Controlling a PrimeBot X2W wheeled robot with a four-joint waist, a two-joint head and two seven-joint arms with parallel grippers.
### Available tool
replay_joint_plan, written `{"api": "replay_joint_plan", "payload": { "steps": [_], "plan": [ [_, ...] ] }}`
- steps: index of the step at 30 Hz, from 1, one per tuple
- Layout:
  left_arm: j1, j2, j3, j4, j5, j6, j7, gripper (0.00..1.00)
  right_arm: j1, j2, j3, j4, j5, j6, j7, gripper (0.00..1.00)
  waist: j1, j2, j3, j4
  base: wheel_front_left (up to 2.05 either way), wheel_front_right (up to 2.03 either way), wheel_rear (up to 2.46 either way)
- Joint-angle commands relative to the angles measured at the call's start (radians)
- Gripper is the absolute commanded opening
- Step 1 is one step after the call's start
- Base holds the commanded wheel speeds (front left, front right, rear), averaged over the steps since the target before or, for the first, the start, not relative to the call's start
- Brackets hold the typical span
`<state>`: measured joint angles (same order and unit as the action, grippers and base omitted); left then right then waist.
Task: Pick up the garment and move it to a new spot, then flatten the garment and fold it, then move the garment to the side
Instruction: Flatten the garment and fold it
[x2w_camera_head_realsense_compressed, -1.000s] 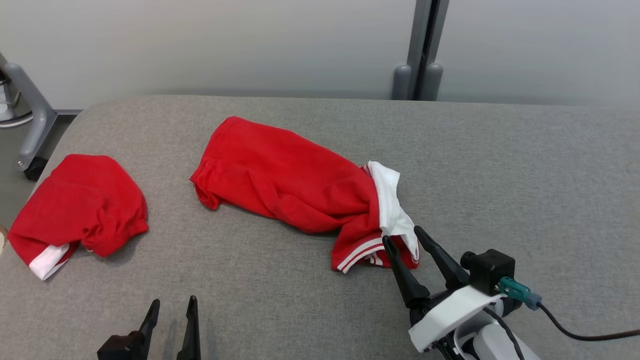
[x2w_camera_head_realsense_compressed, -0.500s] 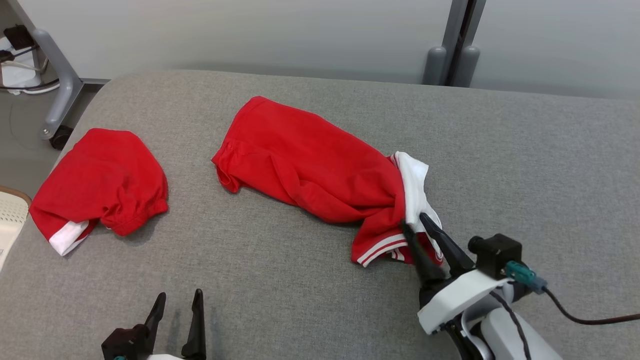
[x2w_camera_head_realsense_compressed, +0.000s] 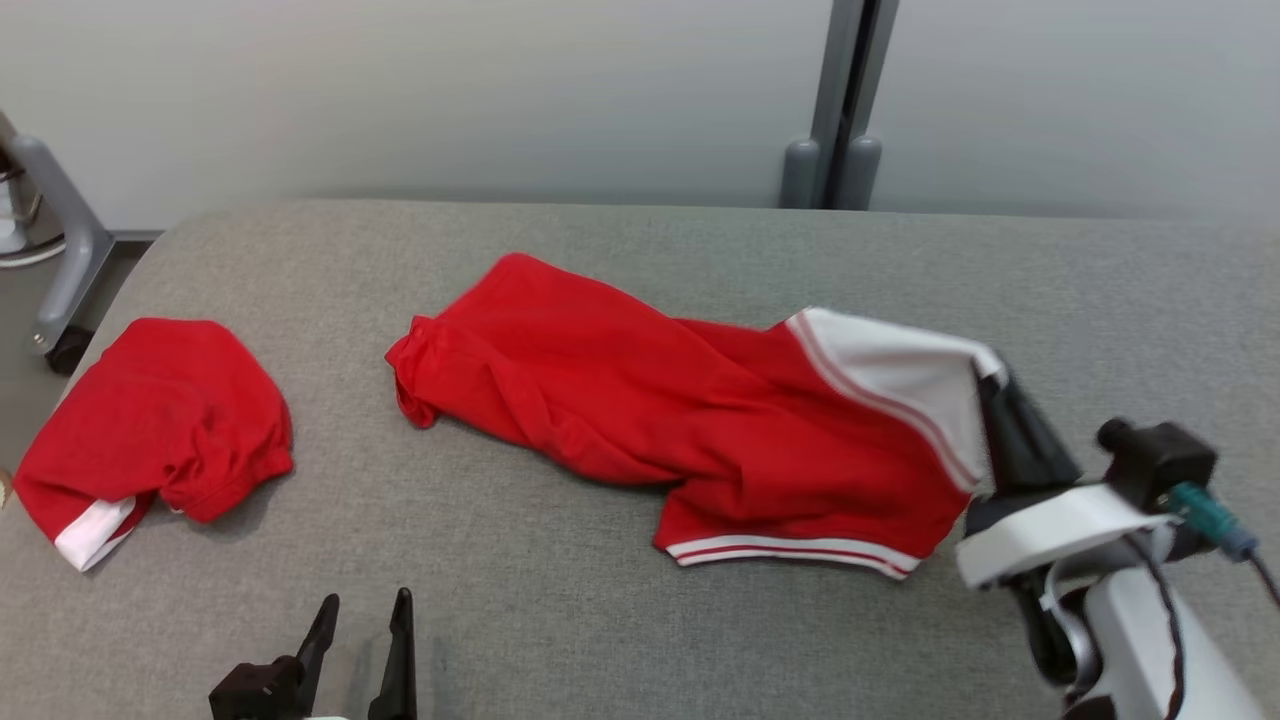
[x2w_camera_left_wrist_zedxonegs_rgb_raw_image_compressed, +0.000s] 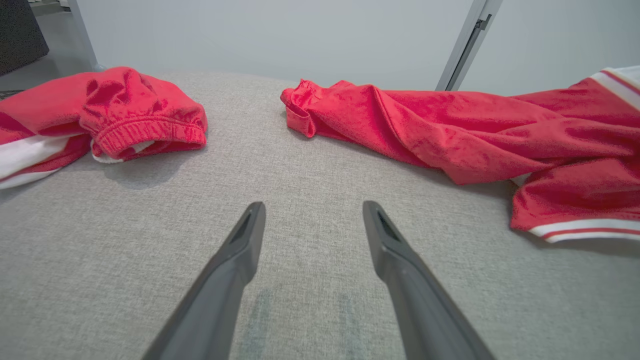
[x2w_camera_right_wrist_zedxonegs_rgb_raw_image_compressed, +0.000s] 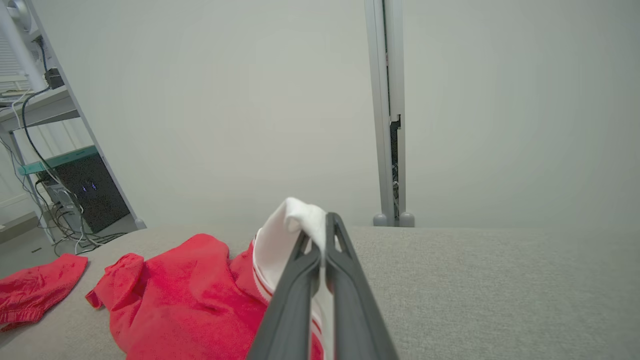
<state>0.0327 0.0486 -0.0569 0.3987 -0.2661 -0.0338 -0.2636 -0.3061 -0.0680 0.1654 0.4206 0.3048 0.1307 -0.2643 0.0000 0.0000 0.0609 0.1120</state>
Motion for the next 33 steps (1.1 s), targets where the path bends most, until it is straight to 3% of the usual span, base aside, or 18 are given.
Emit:
{"api": "replay_joint_plan", "payload": {
  "steps": [1, 15, 25, 33],
  "plan": [
    [0.001, 0.004, -0.004, 0.003, -0.004, -0.005, -0.002, 1.0, -0.026, -0.016, -0.025, -0.017, -0.009, 0.0, 0.0, 0.0, 0.0, 0.0, -0.018, -0.019, 0.0, 0.0, 0.0],
    [0.007, 0.004, -0.041, 0.018, -0.019, -0.001, -0.002, 1.0, -0.162, -0.099, -0.104, -0.063, -0.031, 0.0, 0.0, 0.0, 0.0, 0.0, -0.046, -0.043, 0.0, 0.0, 0.0],
    [-0.049, 0.004, -0.093, 0.014, -0.028, -0.009, -0.002, 1.0, -0.294, -0.194, -0.062, 0.041, -0.073, 0.0, 0.0, 0.0, 0.0, 0.0, 0.036, 0.009, 0.0, 0.0, 0.0],
    [-0.105, 0.003, -0.144, 0.02, -0.043, -0.007, -0.001, 1.0, -0.49, -0.255, -0.079, 0.208, -0.135, 0.0, 0.0, 0.0, 0.0, 0.0, 0.139, 0.092, 0.0, 0.0, 0.0]
  ]
}}
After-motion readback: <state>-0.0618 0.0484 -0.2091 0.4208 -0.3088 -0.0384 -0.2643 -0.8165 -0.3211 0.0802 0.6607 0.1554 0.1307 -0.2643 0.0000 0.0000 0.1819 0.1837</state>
